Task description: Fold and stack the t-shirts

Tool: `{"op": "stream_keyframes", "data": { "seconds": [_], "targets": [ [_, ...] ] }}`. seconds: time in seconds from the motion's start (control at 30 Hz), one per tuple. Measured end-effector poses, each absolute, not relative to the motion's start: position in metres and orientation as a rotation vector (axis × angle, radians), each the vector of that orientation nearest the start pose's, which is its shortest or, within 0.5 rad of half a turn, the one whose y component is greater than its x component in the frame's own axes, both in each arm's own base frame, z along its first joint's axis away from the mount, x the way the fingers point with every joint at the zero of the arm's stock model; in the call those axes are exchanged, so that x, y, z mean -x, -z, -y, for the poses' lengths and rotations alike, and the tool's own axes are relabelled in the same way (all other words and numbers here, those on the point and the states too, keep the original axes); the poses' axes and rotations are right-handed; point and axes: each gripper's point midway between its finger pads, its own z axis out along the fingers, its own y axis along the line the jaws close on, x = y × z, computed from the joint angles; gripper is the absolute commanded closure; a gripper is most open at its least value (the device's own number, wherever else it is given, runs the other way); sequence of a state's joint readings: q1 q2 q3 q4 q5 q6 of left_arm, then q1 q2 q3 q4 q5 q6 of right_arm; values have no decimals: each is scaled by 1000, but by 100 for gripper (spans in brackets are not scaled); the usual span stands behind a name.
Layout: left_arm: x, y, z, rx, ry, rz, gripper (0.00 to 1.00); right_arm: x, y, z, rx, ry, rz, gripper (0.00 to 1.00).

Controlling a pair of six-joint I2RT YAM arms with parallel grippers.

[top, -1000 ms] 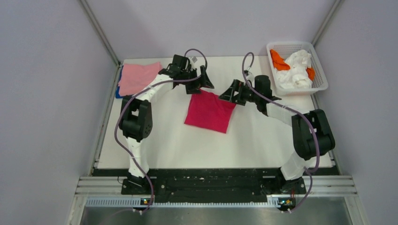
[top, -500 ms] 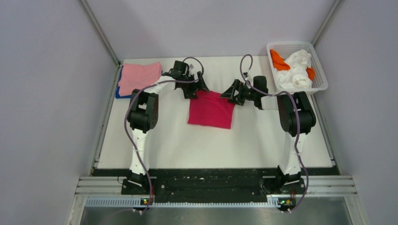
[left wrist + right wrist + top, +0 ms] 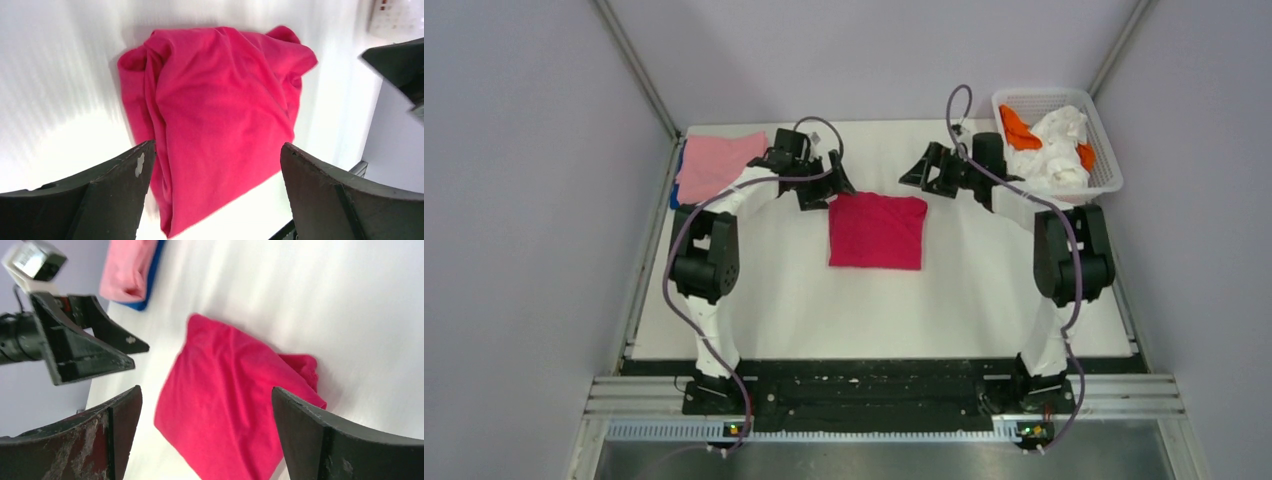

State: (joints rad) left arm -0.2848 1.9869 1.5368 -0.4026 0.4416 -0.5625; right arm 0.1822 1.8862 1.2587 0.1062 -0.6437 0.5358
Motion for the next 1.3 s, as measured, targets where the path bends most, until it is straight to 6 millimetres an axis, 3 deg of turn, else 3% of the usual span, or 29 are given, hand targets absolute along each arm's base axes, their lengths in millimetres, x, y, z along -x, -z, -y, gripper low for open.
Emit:
{"op": "stream_keyframes", "data": {
  "seconds": [0.13,0.23,0.3,0.43,0.57,0.63,0.83,0.97,1.0,1.1,1.13,1.3],
  "targets": [
    [-432,-146,217,117,854,-2443,1,-441,-214,-190,63,-994,-2006,1],
    [-435,-146,209,125,788,-2435,1,-401,-244,-167,33,-923,-1923,1],
    [-435,-132,203,140,736,-2467,1,-374,-243,-154,-2,-882,-1903,1],
    [-434,-99,195,163,660,-2549,2,-324,-216,-136,-85,-830,-1930,1],
    [-434,-63,197,179,634,-2632,3,-289,-200,-113,-217,-750,-1914,1],
    [-432,-47,199,183,626,-2671,4,-276,-206,-102,-257,-710,-1864,1],
    [-447,-47,225,151,687,-2654,13,-261,-231,-79,-307,-618,-1746,1],
    [-447,-46,244,104,697,-2648,34,-259,-220,-73,-330,-574,-1788,1],
    [-445,-45,249,95,694,-2652,44,-259,-216,-72,-334,-566,-1800,1],
    [-440,-38,261,53,629,-2666,90,-258,-207,-70,-343,-543,-1835,1],
    [-437,-34,264,44,592,-2678,100,-258,-206,-70,-345,-538,-1842,1],
    [-443,-37,268,0,357,-2666,100,-255,-198,-69,-345,-524,-1873,1]
  ]
}}
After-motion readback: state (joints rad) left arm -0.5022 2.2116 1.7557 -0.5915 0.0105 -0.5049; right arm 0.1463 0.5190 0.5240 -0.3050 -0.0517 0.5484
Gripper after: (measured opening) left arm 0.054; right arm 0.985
